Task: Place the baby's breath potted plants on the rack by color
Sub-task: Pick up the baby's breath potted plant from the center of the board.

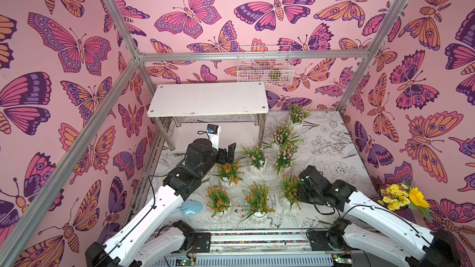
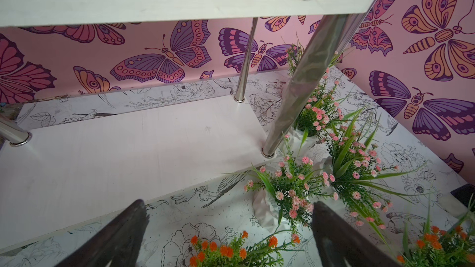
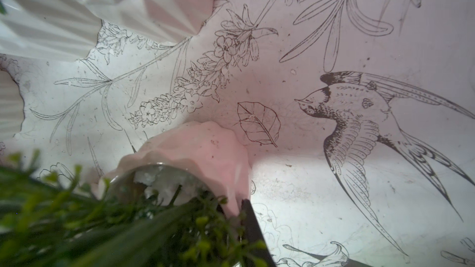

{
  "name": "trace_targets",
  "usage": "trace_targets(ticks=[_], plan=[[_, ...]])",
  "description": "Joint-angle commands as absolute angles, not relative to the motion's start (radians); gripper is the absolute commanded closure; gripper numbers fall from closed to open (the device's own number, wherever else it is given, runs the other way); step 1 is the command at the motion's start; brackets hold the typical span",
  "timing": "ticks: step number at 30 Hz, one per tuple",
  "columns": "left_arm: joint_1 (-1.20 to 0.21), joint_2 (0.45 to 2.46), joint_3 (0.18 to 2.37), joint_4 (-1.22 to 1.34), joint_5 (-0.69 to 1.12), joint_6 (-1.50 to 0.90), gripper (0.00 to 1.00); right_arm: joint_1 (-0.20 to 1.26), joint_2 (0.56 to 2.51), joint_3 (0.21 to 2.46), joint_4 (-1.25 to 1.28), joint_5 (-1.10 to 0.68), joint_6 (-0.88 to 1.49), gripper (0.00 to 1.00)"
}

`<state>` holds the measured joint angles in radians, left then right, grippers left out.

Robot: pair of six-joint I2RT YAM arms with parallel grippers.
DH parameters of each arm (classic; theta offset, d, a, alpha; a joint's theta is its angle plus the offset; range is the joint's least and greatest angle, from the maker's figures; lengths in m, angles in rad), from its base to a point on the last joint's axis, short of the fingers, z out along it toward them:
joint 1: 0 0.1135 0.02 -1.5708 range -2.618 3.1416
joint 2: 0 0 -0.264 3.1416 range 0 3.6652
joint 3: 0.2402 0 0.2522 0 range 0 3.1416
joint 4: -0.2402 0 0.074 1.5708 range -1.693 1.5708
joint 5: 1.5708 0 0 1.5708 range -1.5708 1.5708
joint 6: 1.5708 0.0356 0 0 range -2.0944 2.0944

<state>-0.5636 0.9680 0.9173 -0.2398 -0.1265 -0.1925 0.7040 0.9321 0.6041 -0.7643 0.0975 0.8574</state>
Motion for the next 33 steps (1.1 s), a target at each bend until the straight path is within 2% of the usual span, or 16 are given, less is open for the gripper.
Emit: trace_targets(ticks=[1, 11, 17, 29, 33], plan=[[-0.571, 0.979, 0.908, -0.239, -0.05, -0.197, 0.0, 0.712, 0.959, 0.608, -0.774, 0.103, 0.835, 0.99], [-0.586, 0.98, 0.904, -0.21, 0.095, -0.153, 0.0, 0.705, 0.941, 0.788, -0.914, 0.14, 0.733, 1.0], [-0.643, 0.976, 0.882, -0.178, 0.091, -0.102, 0.0, 0.655, 0.957, 0.9, -0.975, 0.086, 0.658, 1.0], [-0.842, 1.002, 0.822, 0.001, 0.057, 0.019, 0.0, 0.5, 1.027, 1.293, -1.175, -0.006, 0.465, 1.0], [-0.946, 1.035, 0.792, 0.118, -0.018, 0.08, 0.0, 0.475, 1.054, 1.402, -1.221, -0.033, 0.431, 1.0]])
